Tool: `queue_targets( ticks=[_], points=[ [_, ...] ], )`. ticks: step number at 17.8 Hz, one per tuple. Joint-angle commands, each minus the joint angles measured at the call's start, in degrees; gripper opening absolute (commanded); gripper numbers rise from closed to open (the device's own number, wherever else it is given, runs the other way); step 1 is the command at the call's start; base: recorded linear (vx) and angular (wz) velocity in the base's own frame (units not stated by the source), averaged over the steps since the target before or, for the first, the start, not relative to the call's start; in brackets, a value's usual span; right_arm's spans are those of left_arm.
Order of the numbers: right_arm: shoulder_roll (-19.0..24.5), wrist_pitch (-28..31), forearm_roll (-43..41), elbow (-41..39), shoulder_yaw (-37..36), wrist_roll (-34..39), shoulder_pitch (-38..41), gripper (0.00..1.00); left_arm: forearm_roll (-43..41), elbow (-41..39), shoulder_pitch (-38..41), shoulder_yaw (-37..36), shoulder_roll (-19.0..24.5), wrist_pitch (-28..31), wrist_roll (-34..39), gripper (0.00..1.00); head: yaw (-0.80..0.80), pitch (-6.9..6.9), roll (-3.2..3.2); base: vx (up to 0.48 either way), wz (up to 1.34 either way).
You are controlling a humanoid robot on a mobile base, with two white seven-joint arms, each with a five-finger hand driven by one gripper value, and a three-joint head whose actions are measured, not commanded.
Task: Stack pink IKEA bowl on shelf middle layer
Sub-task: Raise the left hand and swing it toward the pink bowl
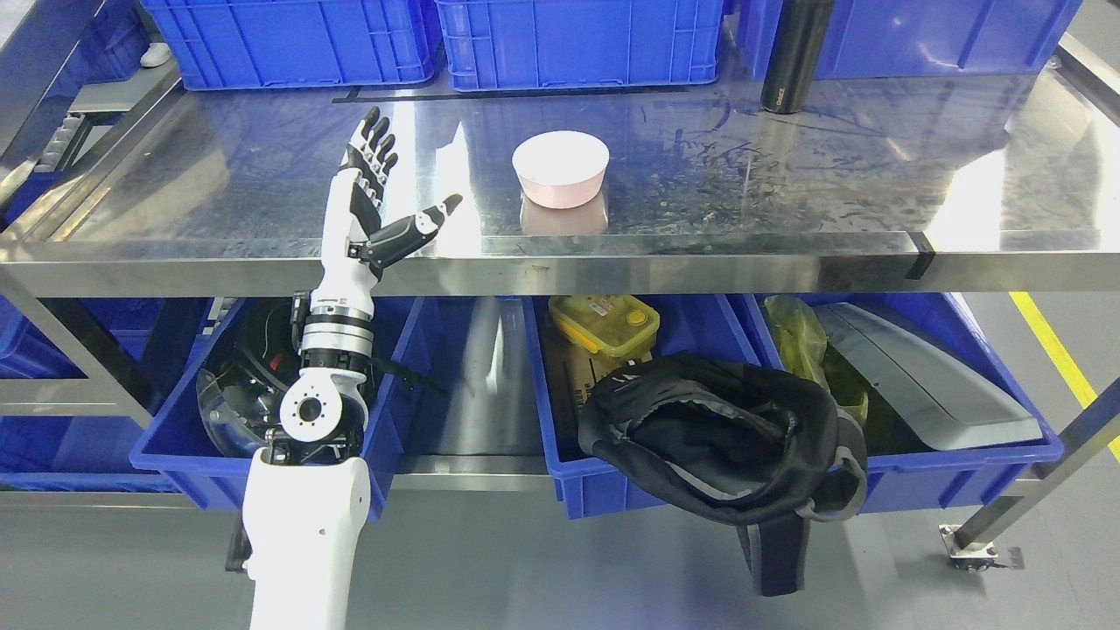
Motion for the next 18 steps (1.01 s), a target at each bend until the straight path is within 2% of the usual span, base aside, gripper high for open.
queue_targets(
  ticks=[1,7,9,11,12,14,16,18],
  points=[
    [-1.0,0.0,0.0,-1.0,-0.1,0.0,1.3,1.0,-2.8,0.7,-1.2,-1.6,1.0,-0.2,-0.4,1.0,0.0,0.0,0.0,0.0,0.0],
    [-1.0,0.0,0.0,-1.0,0.0,0.0,1.3,1.0,-2.8,0.7,-3.2,0.0,1.0,-2.0,-0.9,1.0,0.0,0.0,0.0,0.0,0.0],
    [-1.0,0.0,0.0,-1.0,0.0,0.0,1.3,1.0,-2.9,0.7,-5.2,-0.5,6.0,-1.5,-3.6,1.0,0.0,0.0,0.0,0.0,0.0],
    [-1.0,0.0,0.0,-1.0,-0.1,0.0,1.3,1.0,-4.5,0.8,-9.6,-0.6,10.8,-0.3,-10.0,1.0,0.0,0.0,0.0,0.0,0.0],
    [-1.0,0.0,0.0,-1.0,0.0,0.0,1.3,1.0,-9.0,1.2,-12.5,-0.6,12.6,1.2,-14.6,1.0,0.0,0.0,0.0,0.0,0.0],
    [-1.0,0.0,0.0,-1.0,-0.1,0.0,1.3,1.0,-18.5,2.0,-14.9,-2.0,13.4,1.9,-19.9,1.0,0.0,0.0,0.0,0.0,0.0],
    [-1.0,0.0,0.0,-1.0,0.0,0.0,1.3,1.0,-28.8,2.9,-17.4,-6.0,14.8,2.1,-21.6,0.99,0.0,0.0,0.0,0.0,0.0],
    [-1.0,0.0,0.0,-1.0,0.0,0.0,1.3,1.0,-33.3,2.8,-21.0,-10.9,16.9,2.1,-21.9,0.99,0.0,0.0,0.0,0.0,0.0]
  ],
)
